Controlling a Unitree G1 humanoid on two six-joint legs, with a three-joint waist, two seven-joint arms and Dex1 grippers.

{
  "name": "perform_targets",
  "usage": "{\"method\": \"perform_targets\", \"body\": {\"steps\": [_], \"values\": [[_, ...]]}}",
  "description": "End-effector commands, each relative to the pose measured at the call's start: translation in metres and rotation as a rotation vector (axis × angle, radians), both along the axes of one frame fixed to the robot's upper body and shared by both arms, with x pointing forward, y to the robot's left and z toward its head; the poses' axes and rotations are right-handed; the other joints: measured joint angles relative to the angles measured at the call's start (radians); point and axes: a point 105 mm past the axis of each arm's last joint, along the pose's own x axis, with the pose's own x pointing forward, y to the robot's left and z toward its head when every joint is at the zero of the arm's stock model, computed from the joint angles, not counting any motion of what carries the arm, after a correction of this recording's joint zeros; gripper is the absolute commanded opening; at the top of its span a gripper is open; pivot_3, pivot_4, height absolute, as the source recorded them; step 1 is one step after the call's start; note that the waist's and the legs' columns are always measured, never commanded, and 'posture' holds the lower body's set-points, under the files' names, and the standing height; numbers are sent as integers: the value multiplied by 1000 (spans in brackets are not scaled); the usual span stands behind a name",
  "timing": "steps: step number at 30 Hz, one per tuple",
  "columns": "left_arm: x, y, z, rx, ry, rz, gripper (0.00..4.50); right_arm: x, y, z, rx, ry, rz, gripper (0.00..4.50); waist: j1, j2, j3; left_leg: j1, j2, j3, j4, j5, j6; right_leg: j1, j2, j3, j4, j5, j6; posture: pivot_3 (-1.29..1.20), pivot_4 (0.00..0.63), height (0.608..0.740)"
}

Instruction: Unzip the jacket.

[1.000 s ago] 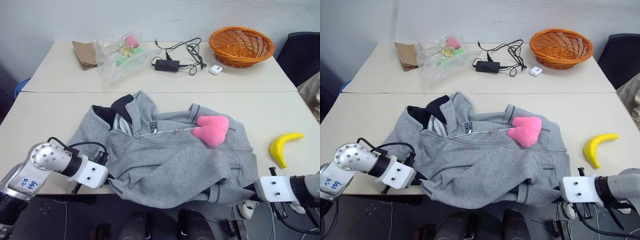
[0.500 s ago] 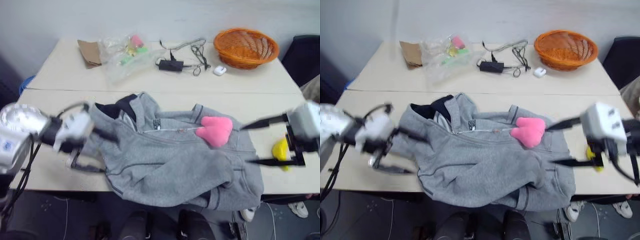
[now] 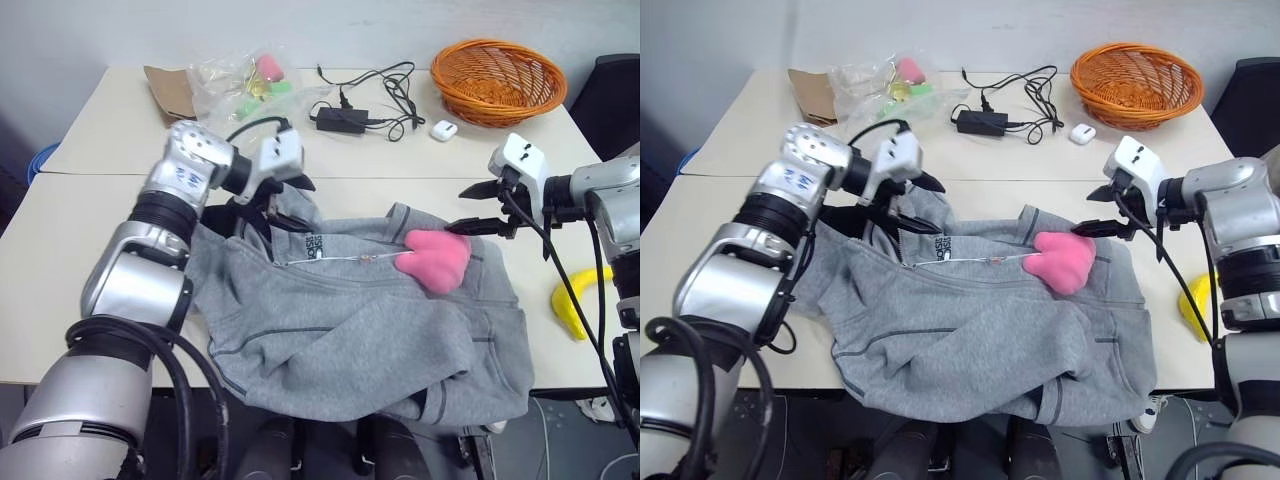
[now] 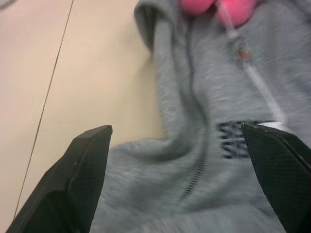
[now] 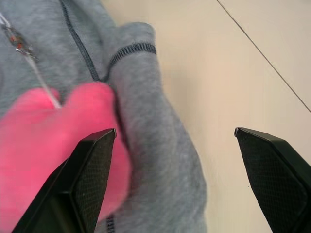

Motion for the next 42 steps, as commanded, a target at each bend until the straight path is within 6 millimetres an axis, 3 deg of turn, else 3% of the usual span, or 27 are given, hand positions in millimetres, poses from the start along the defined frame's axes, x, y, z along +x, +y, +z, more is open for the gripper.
{"method": "perform_targets", "body": {"steps": [1, 8, 10, 13, 19, 22, 25, 29, 32, 37, 41, 42], "values": [[13, 6, -2, 80, -123, 61, 4478, -1, -8, -7, -54, 26, 2, 4097, -7, 0, 0, 0, 0, 1, 0, 0, 0, 0, -1, 0, 0, 0, 0, 0, 150, 740], [22, 13, -25, 157, -175, 122, 4478, 4, -21, -25, -86, 53, -58, 4097, -19, 0, 0, -1, -2, 1, 7, 2, 4, 0, -5, -1, 7, 3, 3, 0, 150, 740], [20, 14, -31, 173, -161, 109, 4500, 6, -21, -30, -80, 51, -70, 3720, -19, 0, 0, -1, -1, 1, 9, 2, 4, 0, -5, 0, 7, 4, 3, 0, 150, 740], [18, 14, -34, 172, -152, 96, 3902, 8, -20, -37, -80, 36, -78, 2870, -20, 0, 0, -1, -1, 1, 10, 2, 4, 1, -5, 0, 7, 4, 3, 0, 150, 740], [16, 16, -35, 145, -136, 94, 2118, 18, -22, -35, -67, -25, -122, 887, -21, 0, 0, -1, -1, 0, 10, 2, 4, 1, -5, -1, 7, 4, 3, 0, 150, 740], [18, 19, -26, 55, -118, 137, 1195, 22, -36, -14, -17, -100, -202, 0, -21, 0, 0, -1, -1, 0, 11, 2, 4, 1, -5, -1, 7, 4, 3, 0, 150, 740], [27, 26, -11, -67, -126, 248, 312, 23, -55, 5, 12, -177, -284, 0, -19, 0, 0, -2, -1, 0, 12, 2, 4, 1, -6, -1, 7, 5, 3, 0, 150, 740], [38, 43, -1, -191, -148, 411, 312, 23, -74, 17, 14, -258, -373, 0, -17, 0, 0, -3, -2, -1, 12, 2, 4, 1, -6, -1, 7, 5, 3, 0, 150, 740], [41, 51, -9, -180, -160, 461, 312, 23, -79, 10, 21, -258, -404, 0, -19, 0, 0, -3, -2, -1, 12, 2, 4, 1, -6, -1, 7, 5, 3, 0, 150, 740], [39, 40, -14, -169, -152, 419, 312, 22, -73, -5, -5, -235, -378, 0, -16, 0, 0, -3, -2, -1, 12, 2, 4, 1, -6, -1, 7, 5, 3, 0, 150, 740], [36, 29, -4, -216, -140, 368, 312, 23, -66, -4, 11, -236, -356, 0, -17, 0, 0, -3, -2, -1, 12, 2, 4, 1, -6, -1, 7, 5, 3, 0, 150, 740], [36, 28, -2, -226, -141, 359, 485, 24, -67, -1, 16, -245, -366, 296, -17, 0, 0, -3, -2, -1, 12, 2, 4, 1, -6, -1, 7, 5, 3, 0, 150, 740]]}}
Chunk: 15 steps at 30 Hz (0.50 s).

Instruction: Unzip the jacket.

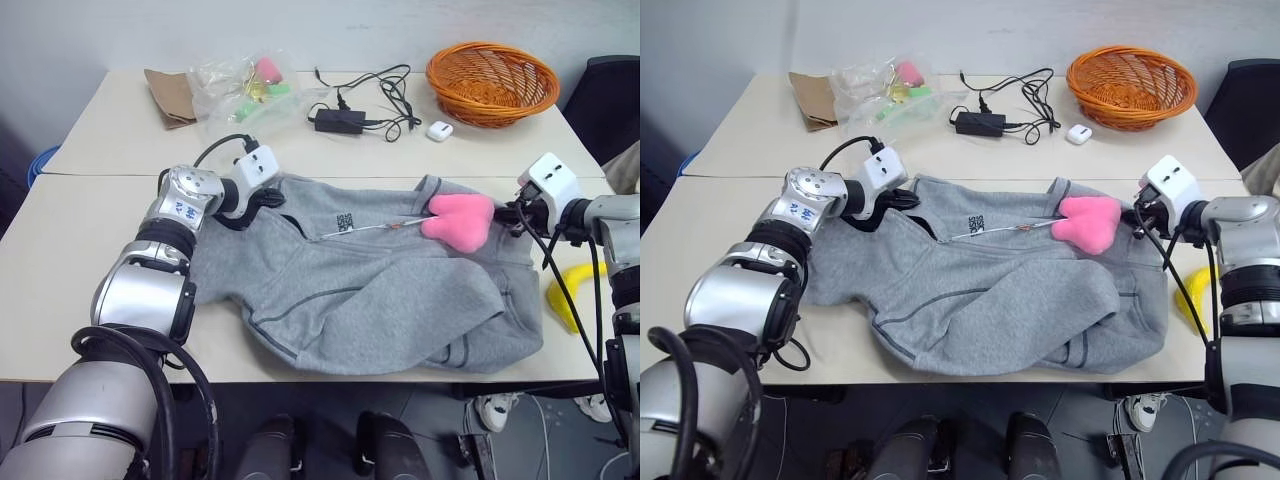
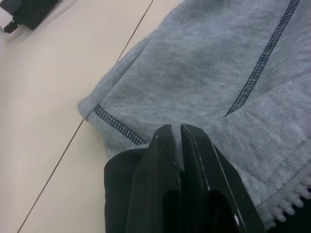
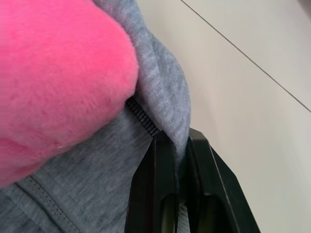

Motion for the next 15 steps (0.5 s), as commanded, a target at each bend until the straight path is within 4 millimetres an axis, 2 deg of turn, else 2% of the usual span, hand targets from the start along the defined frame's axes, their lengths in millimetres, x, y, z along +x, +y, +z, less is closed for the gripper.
{"method": "perform_targets", "body": {"steps": [1, 4, 6, 7, 9, 11, 14, 15], "values": [[-1, -11, 26, -45, -60, -57, 690, 1, -1, 25, -3, -83, -7, 622, -1, 0, 0, 0, 0, 0, 0, 0, 0, 0, 0, 0, 0, 0, 0, 0, 150, 740], [-2, -9, 37, -64, -87, -72, 1487, 0, -5, 36, -64, -122, -13, 1554, -3, 0, 0, 0, 0, 0, 0, 0, 0, 0, 0, 0, 0, 0, 0, 0, 150, 740], [-3, -8, 55, -117, -117, -84, 2081, -2, -8, 48, -110, -165, -14, 2216, -2, 0, 0, 0, 0, 0, 0, 0, 0, 0, 0, 0, 0, 0, 0, 0, 150, 740], [-5, -9, 68, -162, -134, -102, 2526, -4, -8, 57, -133, -193, -6, 2702, -1, 0, 0, 0, 0, 0, 0, 0, 0, 0, 0, 0, 0, 0, 0, 0, 150, 740], [-12, -11, 91, -226, -156, -166, 2919, -11, -3, 70, -179, -230, 30, 3157, -2, 0, 0, -1, 0, 0, 0, 0, 0, -1, 0, 0, 0, 0, 0, 0, 150, 740], [-23, -15, 106, -270, -163, -261, 3568, -18, 5, 77, -226, -265, 73, 3801, -1, 0, 0, -1, 0, 0, 0, 0, 0, -1, 0, 0, 0, 0, 0, 0, 150, 740], [-46, -23, 124, -332, -142, -429, 4429, -35, 30, 80, -268, -309, 158, 3812, 1, 0, 0, 0, 0, 0, 0, 0, 0, 0, 0, 0, -1, 0, 0, 0, 150, 740], [-54, -25, 128, -345, -130, -481, 4474, -42, 41, 76, -290, -320, 198, 3812, 0, 0, 0, 0, 0, 0, 0, 0, 0, 0, 0, 0, -1, 0, 0, 0, 150, 740]]}}
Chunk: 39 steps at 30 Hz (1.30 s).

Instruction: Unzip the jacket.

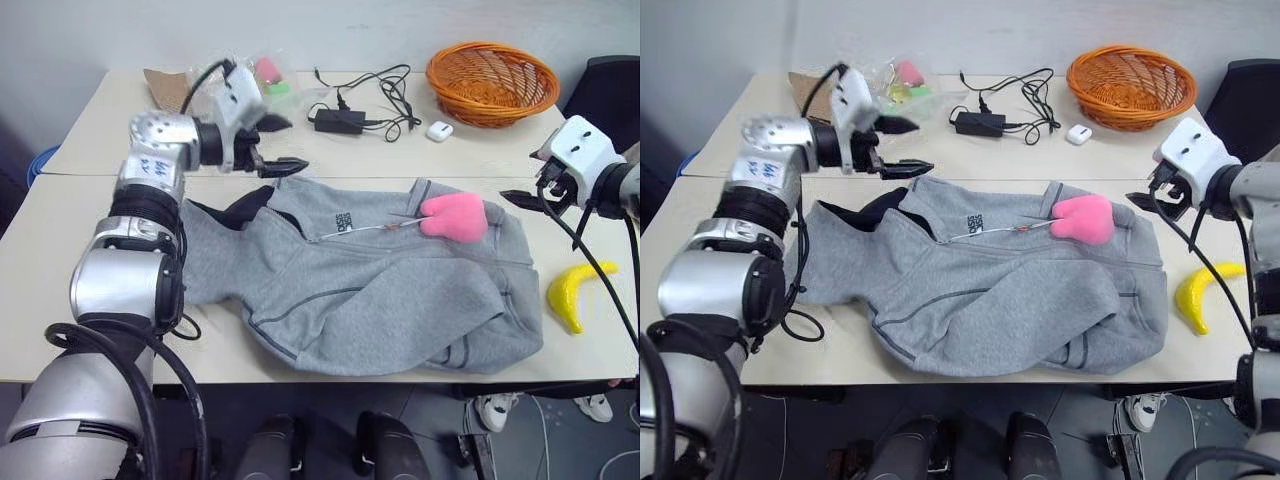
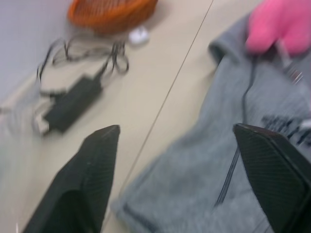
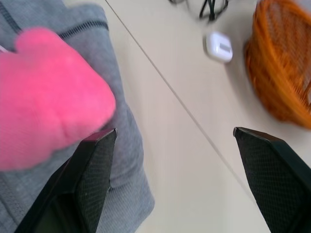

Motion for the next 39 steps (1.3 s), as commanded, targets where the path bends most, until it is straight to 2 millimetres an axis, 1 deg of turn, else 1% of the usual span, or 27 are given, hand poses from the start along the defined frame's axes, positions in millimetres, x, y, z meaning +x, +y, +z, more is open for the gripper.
{"method": "perform_targets", "body": {"steps": [1, 3, 5, 6, 7, 9, 11, 13, 17, 19, 22, 26, 28, 29, 31, 32, 36, 38, 39], "values": [[-29, -10, 25, -55, -20, -193, 4474, -24, 33, 8, -80, -69, 120, 3812, 0, 0, 0, 0, 0, 0, 1, 0, 0, 0, 0, 0, 0, 0, 0, 0, 150, 740], [-42, -15, 23, -38, -12, -257, 4474, -36, 45, -6, -172, -70, 161, 3812, 0, 0, 0, 1, 0, 0, 1, 0, 0, 0, 0, 1, 1, 0, 0, 0, 150, 740], [-52, -20, 13, 19, -23, -304, 4474, -45, 48, -28, -327, -57, 186, 3812, 2, 0, 0, 1, 0, 0, 1, 0, 0, 1, 0, 1, 1, 0, 0, 0, 150, 740], [-56, -21, 7, 48, -17, -317, 4474, -48, 50, -37, -371, -56, 192, 3812, 4, 0, 0, 1, 0, 0, 1, 0, 0, 1, 0, 1, 2, 0, 0, 0, 150, 740], [-59, -22, 0, 75, -7, -327, 4474, -50, 52, -43, -398, -59, 197, 3812, 4, 0, 0, 1, 0, 0, 1, 0, 0, 1, 0, 1, 1, 0, 0, 0, 150, 740], [-64, -19, -13, 134, 19, -345, 4474, -50, 57, -51, -392, -63, 202, 3812, 4, 0, 0, 1, 0, 0, 2, 0, 0, 1, 0, 2, 1, 1, 1, 0, 150, 740], [-64, -15, -25, 190, 24, -335, 4474, -47, 60, -55, -408, -89, 198, 3812, 3, 0, 0, 1, 0, 0, 2, 0, 0, 1, 1, 2, 1, 1, 1, 0, 150, 740], [-62, -12, -33, 220, 34, -320, 4474, -39, 62, -57, -445, -145, 188, 3812, 2, 0, 0, 2, 0, 0, 2, 0, 0, 1, 1, 2, 1, 1, 1, 0, 150, 740], [-58, -7, -40, 247, 36, -298, 4474, -25, 67, -59, -474, -223, 172, 3812, 3, 0, 0, 2, 0, 0, 2, 0, 0, 1, 1, 2, 1, 1, 1, 0, 150, 740], [-56, -6, -43, 253, 41, -290, 4474, -19, 68, -63, -497, -236, 171, 3812, 3, 0, 0, 2, 0, 0, 2, 0, 0, 2, 1, 2, 1, 1, 1, 0, 150, 740], [-55, -4, -53, 282, 56, -290, 4474, -12, 66, -70, -519, -241, 164, 3812, 3, 0, 0, 1, 0, -1, 2, 0, 0, 2, 1, 1, 1, 1, 1, 0, 150, 740], [-52, -6, -60, 292, 65, -290, 4474, -5, 59, -64, -537, -274, 128, 3812, 1, 0, 0, 2, 0, -1, 2, 0, 0, 2, 1, 1, 1, 1, 1, 0, 150, 740], [-51, -8, -67, 319, 68, -299, 4500, -6, 56, -66, -514, -248, 118, 3419, 2, 0, 0, 1, 0, -1, 2, 0, 0, 2, 1, 1, 1, 1, 1, 0, 150, 740], [-51, -9, -73, 339, 66, -302, 4500, -8, 58, -66, -492, -239, 126, 3207, 3, 0, 0, 2, 0, -1, 2, 0, 0, 2, 1, 1, 1, 1, 1, 0, 150, 740], [-50, -12, -81, 361, 69, -309, 4500, -14, 62, -65, -463, -235, 140, 2527, 5, 0, 0, 1, 0, -1, 2, 0, 0, 2, 1, 1, 1, 1, 1, 0, 150, 740], [-48, -13, -83, 359, 72, -307, 4500, -17, 62, -64, -454, -235, 139, 2252, 6, 0, 0, 1, 0, -1, 2, 0, 1, 2, 1, 1, 1, 1, 1, 0, 150, 740], [-40, -16, -89, 328, 112, -285, 4500, -27, 62, -65, -435, -227, 116, 864, 8, 0, 0, 1, 0, -1, 2, 0, 1, 2, 1, 1, 1, 1, 1, 0, 150, 740], [-35, -19, -98, 332, 127, -272, 4500, -32, 63, -68, -419, -217, 110, 230, 9, 0, 0, 2, 0, -1, 2, 0, 1, 2, 1, 1, 1, 1, 1, 0, 150, 740], [-32, -21, -105, 339, 133, -260, 4500, -35, 65, -69, -413, -213, 109, 23, 13, 0, 0, 2, 0, -1, 2, 0, 1, 2, 1, 1, 1, 1, 1, 0, 150, 740]]}}
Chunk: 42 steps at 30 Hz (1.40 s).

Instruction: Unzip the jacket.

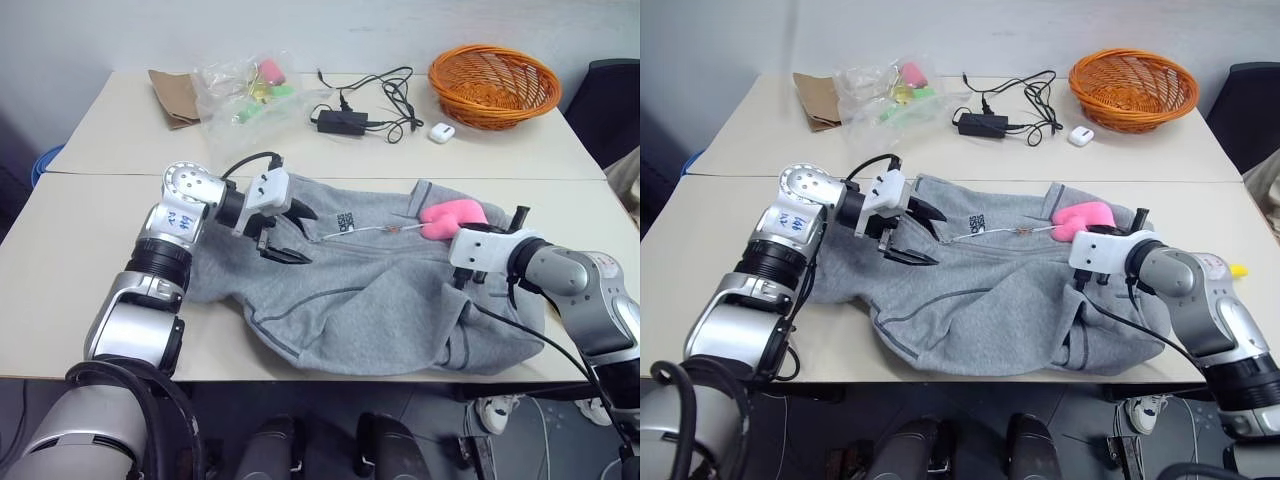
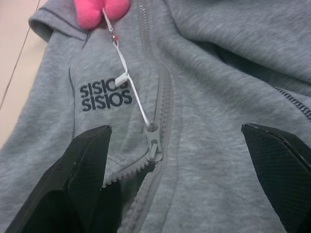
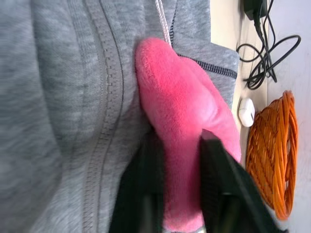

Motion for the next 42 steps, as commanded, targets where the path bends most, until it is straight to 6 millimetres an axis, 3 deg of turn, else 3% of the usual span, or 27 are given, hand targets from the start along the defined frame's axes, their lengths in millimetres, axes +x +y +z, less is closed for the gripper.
{"method": "perform_targets", "body": {"steps": [1, 3, 7, 20, 24, 26, 31, 34, 38, 42], "values": [[9, -5, -4, 18, -36, 24, 4500, -8, 5, 11, 33, -36, 1, 23, 5, 0, 0, 0, 0, 0, 0, 0, 0, 0, 0, 0, 0, 0, 0, 0, 150, 740], [15, -9, -9, 6, -40, 58, 4314, -13, 6, 10, 38, -34, -8, 3, 11, 0, 0, 0, 0, 0, 0, 0, 0, 0, 0, 0, 0, 0, 0, 0, 150, 740], [24, -15, -12, -20, -36, 111, 3328, -21, 5, 11, 44, -31, -27, 0, 16, 0, 0, 0, 0, 0, 0, 0, 0, 0, 0, 0, 0, 0, 0, 0, 150, 740], [10, -1, -55, 178, 65, 42, 3328, -32, -15, 16, 26, -42, -109, 0, 15, 0, 0, 0, 0, 0, 0, 0, 1, 0, 0, 0, 0, 0, 0, 0, 150, 740], [16, 3, -75, 268, 7, 100, 3328, -30, -24, 37, 103, -115, -168, 0, 16, 0, 0, 2, 0, 0, 0, 0, 1, 1, 0, 0, 0, 0, 0, 0, 150, 740], [19, 7, -81, 303, -25, 128, 3328, -37, -47, 54, 241, -181, -272, 0, 19, 0, 0, 3, 0, 0, 0, 0, 1, 3, -1, 0, 0, 0, 0, 0, 150, 740], [20, 15, -79, 274, -17, 160, 3328, -64, -101, 69, 503, -277, -476, 0, 18, -4, -4, 18, 0, -3, -1, -3, 2, 20, -1, -1, -3, 0, 0, 0, 150, 740], [19, 23, -83, 283, -16, 171, 3328, -87, -151, 86, 750, -380, -630, 0, 15, -2, -6, 20, 1, -3, -1, -3, 1, 20, -1, 0, -2, 0, 0, 0, 150, 740], [19, 28, -86, 262, -6, 201, 3328, -116, -213, 101, 897, -479, -801, 0, 13, 2, -9, 20, 1, -2, -2, -4, 1, 20, -1, 1, -2, 0, 0, 0, 150, 740], [17, 33, -88, 256, 0, 204, 3328, -135, -257, 122, 989, -572, -880, 0, 7, 6, -11, 24, 1, 2, -5, -4, 1, 20, -2, 4, -3, 0, -1, 0, 150, 740]]}}
